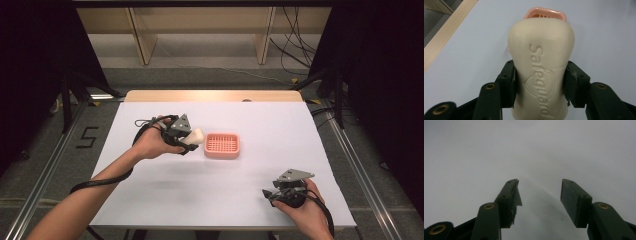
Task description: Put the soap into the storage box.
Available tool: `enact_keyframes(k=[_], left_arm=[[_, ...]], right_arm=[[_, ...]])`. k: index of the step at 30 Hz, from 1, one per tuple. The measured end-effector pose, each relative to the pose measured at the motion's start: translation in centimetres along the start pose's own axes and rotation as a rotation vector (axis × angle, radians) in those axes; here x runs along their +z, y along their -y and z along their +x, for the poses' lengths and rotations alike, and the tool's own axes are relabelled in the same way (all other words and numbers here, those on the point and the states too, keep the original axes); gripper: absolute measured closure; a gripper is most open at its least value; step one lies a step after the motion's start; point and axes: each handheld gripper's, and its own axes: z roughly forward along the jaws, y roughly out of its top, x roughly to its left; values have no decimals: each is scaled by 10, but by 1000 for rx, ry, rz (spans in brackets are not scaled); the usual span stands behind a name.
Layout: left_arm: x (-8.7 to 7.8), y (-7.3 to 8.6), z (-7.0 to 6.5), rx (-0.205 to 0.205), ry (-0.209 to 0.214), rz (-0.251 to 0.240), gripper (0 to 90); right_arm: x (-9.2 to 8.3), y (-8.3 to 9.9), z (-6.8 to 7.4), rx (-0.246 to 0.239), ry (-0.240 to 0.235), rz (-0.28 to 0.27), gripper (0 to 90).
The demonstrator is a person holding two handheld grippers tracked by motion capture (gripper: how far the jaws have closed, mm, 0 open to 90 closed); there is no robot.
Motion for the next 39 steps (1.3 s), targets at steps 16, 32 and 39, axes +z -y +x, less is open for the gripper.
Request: enact_keyframes(k=[16, 32, 39], left_arm=[[8, -2, 1, -15, 2, -5, 495], [14, -10, 5, -10, -3, -20, 495], [17, -15, 4, -18, -2, -25, 495]], right_arm=[[-1, 0, 0, 10, 1, -1, 486], [-1, 0, -1, 0, -6, -5, 486], [-1, 0, -1, -5, -5, -5, 486]])
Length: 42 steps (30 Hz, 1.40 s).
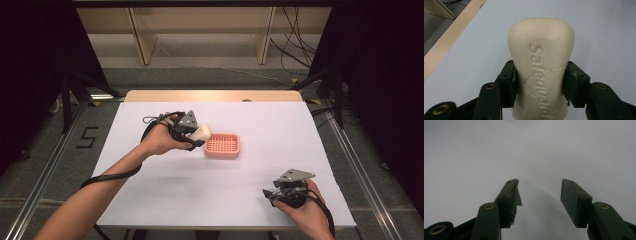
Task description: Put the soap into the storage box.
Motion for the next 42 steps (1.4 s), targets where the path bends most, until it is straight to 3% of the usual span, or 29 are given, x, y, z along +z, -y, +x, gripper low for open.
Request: enact_keyframes(k=[1, 5, 12, 14, 20, 27, 28, 33, 37, 42], left_arm=[[0, -1, 1, 16, -2, -2, 495], [2, -2, 0, -1, -5, -11, 495], [5, -4, 1, 20, -3, -15, 494], [6, -5, 1, 5, 1, -11, 495], [7, -5, 3, 28, -1, -5, 494], [11, -5, 4, 6, -1, -5, 494], [10, -6, 5, 23, -2, -2, 494], [11, -6, 6, 28, 5, 12, 494], [14, -6, 5, 11, 0, -2, 494], [16, -7, 5, 21, 0, -4, 495]], right_arm=[[0, 0, 0, 6, -1, 0, 486], [0, 0, 0, -4, -1, 2, 486], [0, 0, 0, 1, 1, 1, 485], [0, 0, 0, 1, 1, 0, 485], [0, 0, 0, 2, 1, 0, 485], [0, 0, 1, -1, -1, -5, 485], [0, 0, 1, -4, -2, -1, 485], [0, 0, 0, 0, -1, -5, 485], [0, 0, 1, 6, -5, -1, 485], [0, 0, 1, 7, -5, 0, 485]])
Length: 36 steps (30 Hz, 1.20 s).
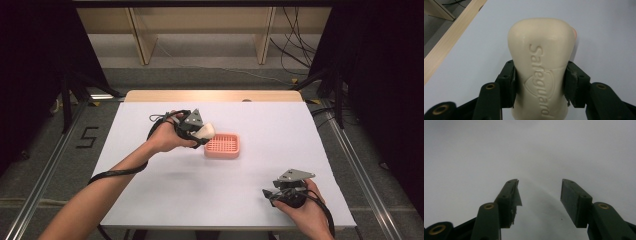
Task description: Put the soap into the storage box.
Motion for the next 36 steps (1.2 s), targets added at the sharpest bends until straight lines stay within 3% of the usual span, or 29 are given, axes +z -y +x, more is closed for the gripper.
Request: enact_keyframes(k=[5, 10, 14, 15, 16, 21, 26, 36], left_arm=[[2, -1, 0, -6, 6, 2, 495], [3, -1, 1, 15, 7, 8, 494], [4, -1, 1, 1, 5, 6, 494], [4, -2, 2, 27, 4, 17, 494], [5, -1, 1, -1, 4, -2, 494], [7, -2, 1, -10, 3, -2, 494], [7, -3, 2, 10, 1, 4, 494], [13, -5, 1, 3, 8, 2, 494]], right_arm=[[0, 0, 0, -4, 1, -3, 485], [0, 0, 0, -6, 1, 0, 485], [0, 0, 0, -7, 1, 1, 484], [0, 0, 0, -8, 1, 0, 485], [0, 0, 0, -7, 1, 0, 485], [0, 0, 0, -8, 2, 1, 485], [0, 0, 0, -6, -1, 0, 484], [0, 0, 0, 1, -2, -3, 484]])
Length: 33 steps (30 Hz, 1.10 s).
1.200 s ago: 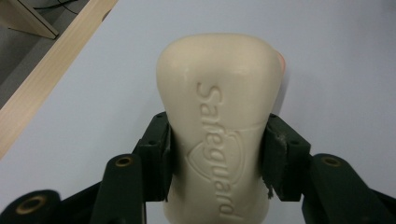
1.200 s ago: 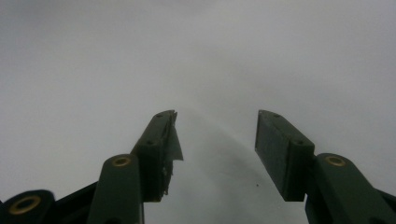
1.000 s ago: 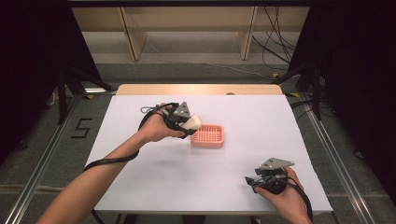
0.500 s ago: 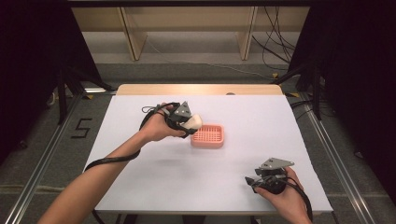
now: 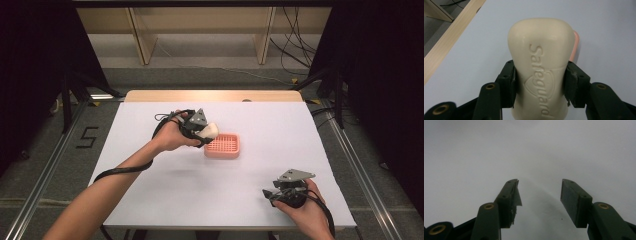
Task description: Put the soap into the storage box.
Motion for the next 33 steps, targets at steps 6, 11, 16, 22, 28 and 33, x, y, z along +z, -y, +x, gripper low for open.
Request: enact_keyframes(k=[6, 11, 16, 22, 28, 33], left_arm=[[3, -2, 0, 1, 2, -5, 494], [5, -3, -1, 15, 5, -2, 494], [8, -5, -2, 15, 3, -4, 494], [9, -7, -1, 37, 15, 11, 494], [12, -8, -2, 40, 19, 11, 494], [14, -9, -2, 42, 19, 10, 494]], right_arm=[[0, 0, 0, 0, -1, 1, 484], [0, 0, 0, -1, -1, 1, 484], [0, 0, 0, -1, 0, -1, 484], [-1, 1, 0, 15, 11, 4, 484], [0, 0, 0, 4, 8, 5, 483], [0, 1, 0, 8, 9, 9, 483]])
